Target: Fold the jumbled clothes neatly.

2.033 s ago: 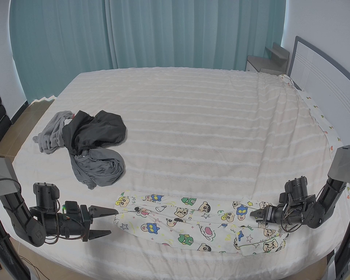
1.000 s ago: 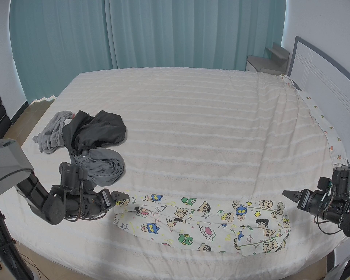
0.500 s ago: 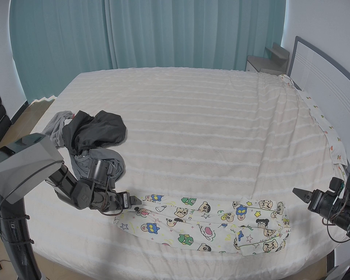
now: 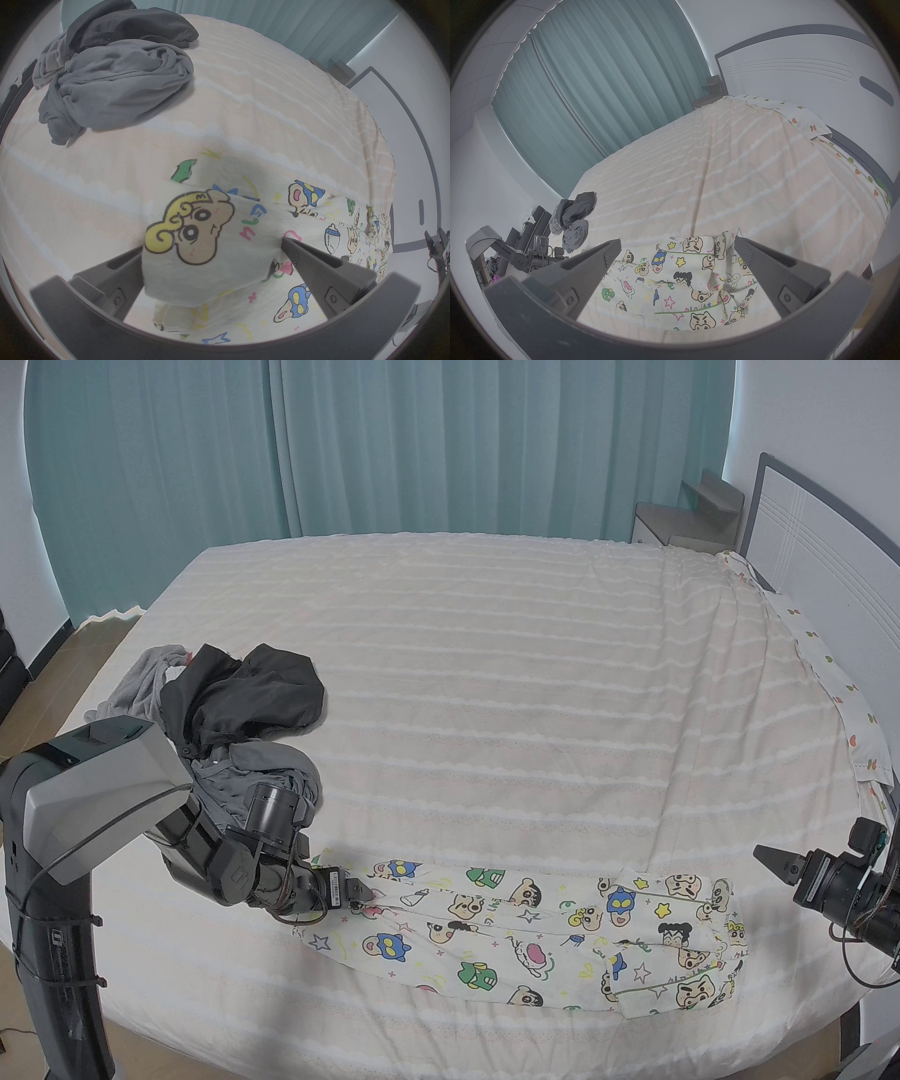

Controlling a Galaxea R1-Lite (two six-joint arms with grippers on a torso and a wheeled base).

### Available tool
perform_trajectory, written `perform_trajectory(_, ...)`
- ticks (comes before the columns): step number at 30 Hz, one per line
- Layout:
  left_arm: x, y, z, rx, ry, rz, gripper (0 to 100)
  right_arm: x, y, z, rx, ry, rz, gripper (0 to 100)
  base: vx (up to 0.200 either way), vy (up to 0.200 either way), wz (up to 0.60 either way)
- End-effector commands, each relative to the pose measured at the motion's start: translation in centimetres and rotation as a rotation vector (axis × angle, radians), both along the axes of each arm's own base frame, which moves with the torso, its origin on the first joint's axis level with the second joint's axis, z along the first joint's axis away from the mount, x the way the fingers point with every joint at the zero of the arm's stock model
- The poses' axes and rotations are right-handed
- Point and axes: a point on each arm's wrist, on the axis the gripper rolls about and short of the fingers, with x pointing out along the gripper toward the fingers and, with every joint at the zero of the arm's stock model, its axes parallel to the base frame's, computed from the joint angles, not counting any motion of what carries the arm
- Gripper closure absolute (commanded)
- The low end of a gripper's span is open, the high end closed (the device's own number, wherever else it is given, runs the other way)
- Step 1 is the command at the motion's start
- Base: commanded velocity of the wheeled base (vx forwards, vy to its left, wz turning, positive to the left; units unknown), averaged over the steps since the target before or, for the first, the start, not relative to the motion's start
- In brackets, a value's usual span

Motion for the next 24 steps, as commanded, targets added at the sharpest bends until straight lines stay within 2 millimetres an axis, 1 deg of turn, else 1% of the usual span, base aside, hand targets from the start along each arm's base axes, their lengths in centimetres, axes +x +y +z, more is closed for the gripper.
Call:
perform_trajectory(1,0.2,-0.3,-0.2,-0.004,0.003,-0.003,0,0.0,0.0,-0.1,0.000,0.007,0.001,0,0.000,0.000,0.00)
perform_trajectory(3,0.3,-0.4,-0.5,-0.006,0.005,-0.004,0,0.0,0.0,-0.2,0.000,0.010,0.002,0,0.000,0.000,0.00)
perform_trajectory(4,0.4,-0.4,-0.5,-0.006,0.005,-0.003,100,0.0,0.0,-0.2,0.000,0.010,0.002,0,0.000,0.000,0.00)
perform_trajectory(17,0.0,-0.4,-0.5,0.001,0.016,0.000,100,0.0,0.0,-0.4,0.002,0.020,0.003,0,0.000,0.000,0.00)
perform_trajectory(22,-0.1,-0.2,0.6,-0.010,-0.003,0.015,100,0.0,0.0,-0.4,0.000,0.021,0.004,0,0.000,0.000,0.00)
perform_trajectory(24,-0.2,0.2,1.6,-0.021,-0.022,0.028,100,0.0,0.0,-0.4,0.000,0.019,0.004,0,0.000,0.000,0.00)
